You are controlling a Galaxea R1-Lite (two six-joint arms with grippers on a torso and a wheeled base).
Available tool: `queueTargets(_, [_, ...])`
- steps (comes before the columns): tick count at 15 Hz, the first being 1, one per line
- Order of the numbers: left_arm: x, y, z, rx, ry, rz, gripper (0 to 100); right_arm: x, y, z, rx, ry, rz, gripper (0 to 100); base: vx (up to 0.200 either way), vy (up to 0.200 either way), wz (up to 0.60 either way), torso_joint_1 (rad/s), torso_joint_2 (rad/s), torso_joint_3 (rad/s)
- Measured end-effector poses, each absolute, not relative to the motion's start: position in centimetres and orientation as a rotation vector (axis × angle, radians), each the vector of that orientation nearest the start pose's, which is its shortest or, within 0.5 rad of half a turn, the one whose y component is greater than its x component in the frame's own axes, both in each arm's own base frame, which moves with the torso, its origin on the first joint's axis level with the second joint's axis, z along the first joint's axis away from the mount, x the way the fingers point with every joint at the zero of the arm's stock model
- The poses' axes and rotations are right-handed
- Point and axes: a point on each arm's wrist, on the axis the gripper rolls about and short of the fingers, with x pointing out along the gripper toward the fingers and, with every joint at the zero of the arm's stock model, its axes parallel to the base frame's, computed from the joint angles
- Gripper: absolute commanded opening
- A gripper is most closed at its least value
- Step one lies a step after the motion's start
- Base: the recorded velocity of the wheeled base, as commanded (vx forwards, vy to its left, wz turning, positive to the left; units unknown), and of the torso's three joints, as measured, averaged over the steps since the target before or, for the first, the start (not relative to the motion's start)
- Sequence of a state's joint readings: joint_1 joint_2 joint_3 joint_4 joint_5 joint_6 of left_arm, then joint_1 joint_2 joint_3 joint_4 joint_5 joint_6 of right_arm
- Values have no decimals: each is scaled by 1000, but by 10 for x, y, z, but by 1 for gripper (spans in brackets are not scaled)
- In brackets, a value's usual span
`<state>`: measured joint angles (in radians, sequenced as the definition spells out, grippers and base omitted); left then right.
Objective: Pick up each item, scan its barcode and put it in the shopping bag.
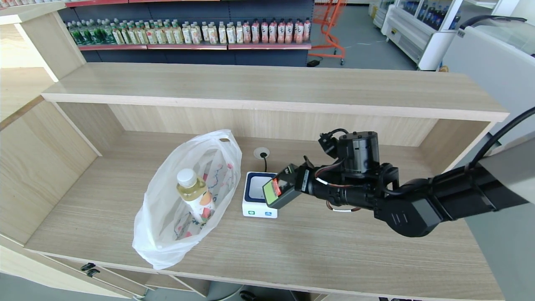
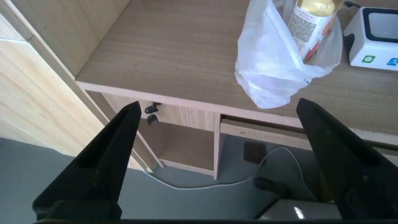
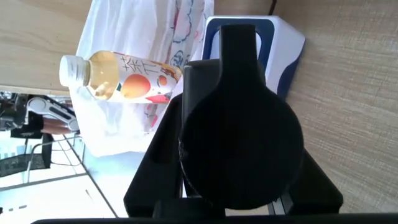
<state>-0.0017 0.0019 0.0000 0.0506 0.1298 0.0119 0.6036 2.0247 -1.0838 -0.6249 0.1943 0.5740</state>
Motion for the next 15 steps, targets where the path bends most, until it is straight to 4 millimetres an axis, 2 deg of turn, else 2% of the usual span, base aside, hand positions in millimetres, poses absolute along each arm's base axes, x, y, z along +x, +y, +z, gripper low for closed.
queueTargets(5, [-23,3,70,16,53,128,100,332,243,133,456,527,699,0,0,0,0,0,0,0])
queueTargets(11, [-23,3,70,16,53,128,100,345,252,118,416,523,702,0,0,0,0,0,0,0])
queueTargets(15, [-23,3,70,15,53,128,100,354,257,117,420,508,708,0,0,0,0,0,0,0])
